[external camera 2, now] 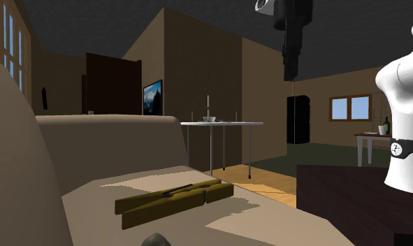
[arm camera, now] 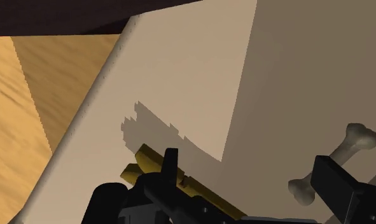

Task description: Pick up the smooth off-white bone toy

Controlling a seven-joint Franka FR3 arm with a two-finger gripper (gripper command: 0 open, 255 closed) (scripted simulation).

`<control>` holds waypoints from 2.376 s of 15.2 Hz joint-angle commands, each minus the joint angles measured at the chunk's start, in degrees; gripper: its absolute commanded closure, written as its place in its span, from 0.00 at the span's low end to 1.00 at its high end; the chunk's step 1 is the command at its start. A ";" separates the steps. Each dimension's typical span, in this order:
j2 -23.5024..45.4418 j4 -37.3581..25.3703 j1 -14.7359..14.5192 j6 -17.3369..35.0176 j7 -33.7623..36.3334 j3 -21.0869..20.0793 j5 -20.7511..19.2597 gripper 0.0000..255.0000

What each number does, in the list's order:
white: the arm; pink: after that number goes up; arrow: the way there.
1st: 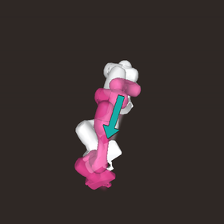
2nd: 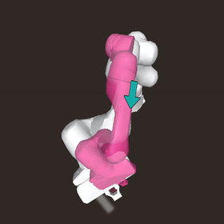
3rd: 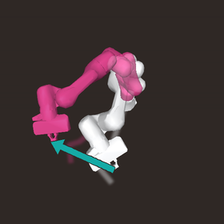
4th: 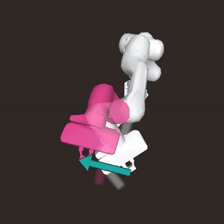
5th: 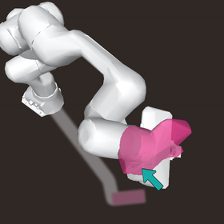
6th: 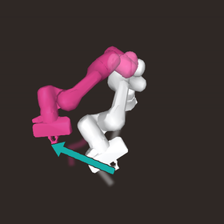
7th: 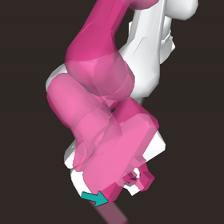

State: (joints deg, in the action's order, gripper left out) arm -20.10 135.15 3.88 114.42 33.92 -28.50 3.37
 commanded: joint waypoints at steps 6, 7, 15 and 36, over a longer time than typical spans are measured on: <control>18.79 -8.44 2.28 5.38 18.35 -6.82 -9.57 0.00; 21.71 -9.98 2.13 5.72 21.13 -7.24 -11.49 0.00; 44.02 -25.46 -4.67 4.93 39.10 -4.01 -24.33 0.00; 85.84 -73.45 -20.68 -4.47 50.37 7.09 -29.59 0.00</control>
State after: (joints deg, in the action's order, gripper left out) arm 65.09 62.19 -16.60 109.75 84.24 -21.52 -26.14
